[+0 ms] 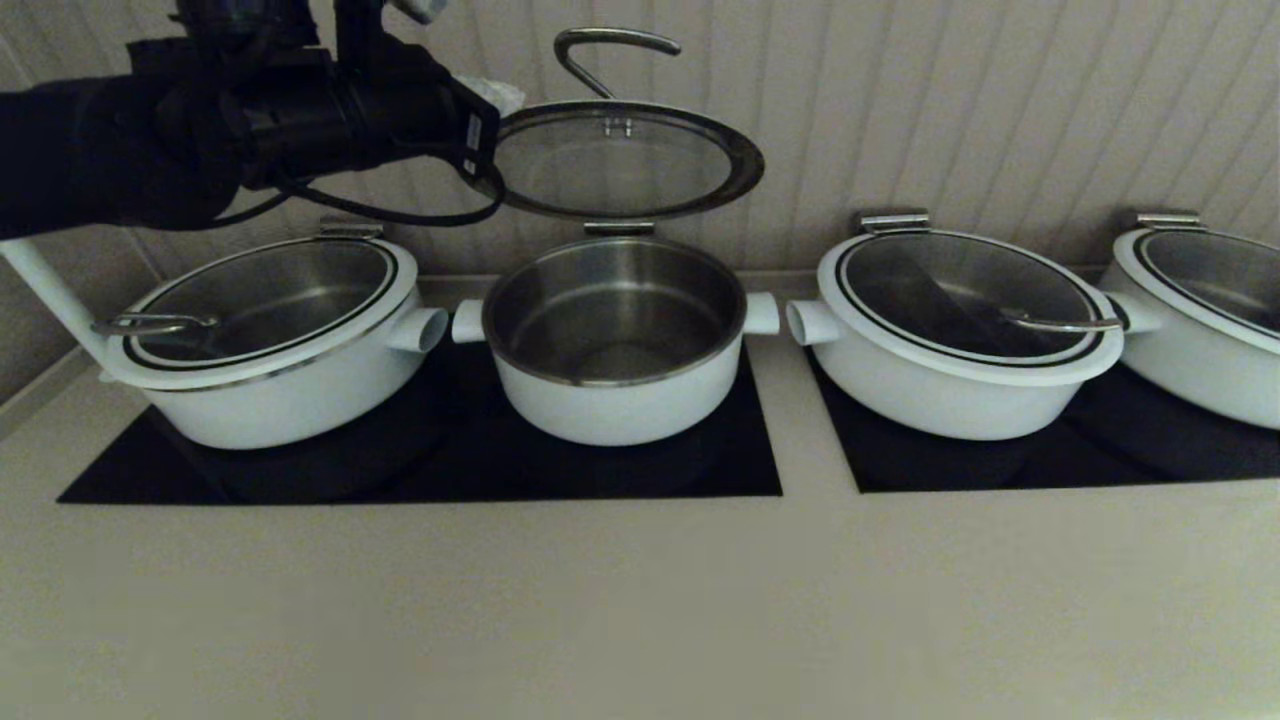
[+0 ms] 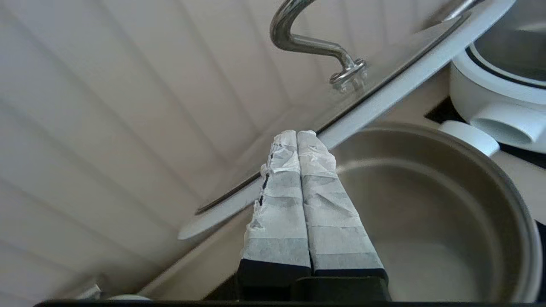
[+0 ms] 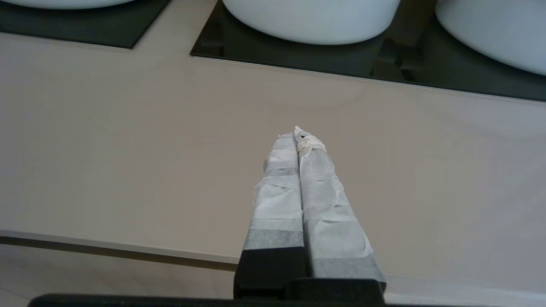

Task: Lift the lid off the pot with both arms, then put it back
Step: Close the pot lid

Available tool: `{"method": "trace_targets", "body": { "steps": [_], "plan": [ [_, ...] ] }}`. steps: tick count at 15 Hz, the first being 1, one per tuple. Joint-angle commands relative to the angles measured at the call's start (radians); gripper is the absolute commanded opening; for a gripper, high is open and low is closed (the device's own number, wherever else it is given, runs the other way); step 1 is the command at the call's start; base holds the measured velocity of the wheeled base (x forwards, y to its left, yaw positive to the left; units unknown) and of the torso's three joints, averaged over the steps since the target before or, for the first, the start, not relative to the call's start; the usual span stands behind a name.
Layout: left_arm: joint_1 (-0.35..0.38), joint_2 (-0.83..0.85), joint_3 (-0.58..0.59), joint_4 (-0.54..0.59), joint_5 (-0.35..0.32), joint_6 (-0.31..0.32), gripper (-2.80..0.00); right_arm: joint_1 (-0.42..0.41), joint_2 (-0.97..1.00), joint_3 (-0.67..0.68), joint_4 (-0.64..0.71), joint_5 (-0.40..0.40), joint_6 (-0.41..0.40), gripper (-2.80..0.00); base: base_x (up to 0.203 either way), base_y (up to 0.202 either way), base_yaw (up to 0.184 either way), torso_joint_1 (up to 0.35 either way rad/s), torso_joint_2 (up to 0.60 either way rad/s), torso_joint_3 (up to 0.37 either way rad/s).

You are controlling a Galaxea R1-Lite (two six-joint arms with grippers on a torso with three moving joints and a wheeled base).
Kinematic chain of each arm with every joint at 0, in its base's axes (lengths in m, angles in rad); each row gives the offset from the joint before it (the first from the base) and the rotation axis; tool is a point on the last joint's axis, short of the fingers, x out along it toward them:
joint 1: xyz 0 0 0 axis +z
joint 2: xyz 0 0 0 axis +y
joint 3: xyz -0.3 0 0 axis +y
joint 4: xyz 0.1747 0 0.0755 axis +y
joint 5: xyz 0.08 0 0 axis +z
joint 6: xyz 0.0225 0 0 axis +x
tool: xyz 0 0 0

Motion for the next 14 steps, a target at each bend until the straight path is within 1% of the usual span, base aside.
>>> {"method": "trace_targets", "body": {
  "steps": [1,3,6,8,14],
  "plan": [
    [-0.003,-0.008,0.038,0.001,-0.001,0.002,-2.8,0.0,0.002,0.0,0.0,0.001,-0.002,-2.8,0.0,0.0,0.0,0.0,0.0,0.0],
    [-0.004,-0.016,0.07,-0.017,0.0,0.002,-2.8,0.0,0.002,0.0,0.0,0.001,-0.002,-2.8,0.0,0.0,0.0,0.0,0.0,0.0],
    [-0.004,-0.034,0.168,-0.117,0.002,0.002,-2.8,0.0,0.002,0.0,0.0,0.001,-0.002,-2.8,0.0,0.0,0.0,0.0,0.0,0.0],
    [-0.003,-0.053,0.23,-0.15,0.002,0.002,-2.8,0.0,0.002,0.0,0.0,0.001,-0.002,-2.8,0.0,0.0,0.0,0.0,0.0,0.0],
    [-0.002,-0.049,0.267,-0.187,0.007,-0.001,-2.8,0.0,0.002,0.0,0.0,0.001,-0.002,-2.8,0.0,0.0,0.0,0.0,0.0,0.0]
  ]
}}
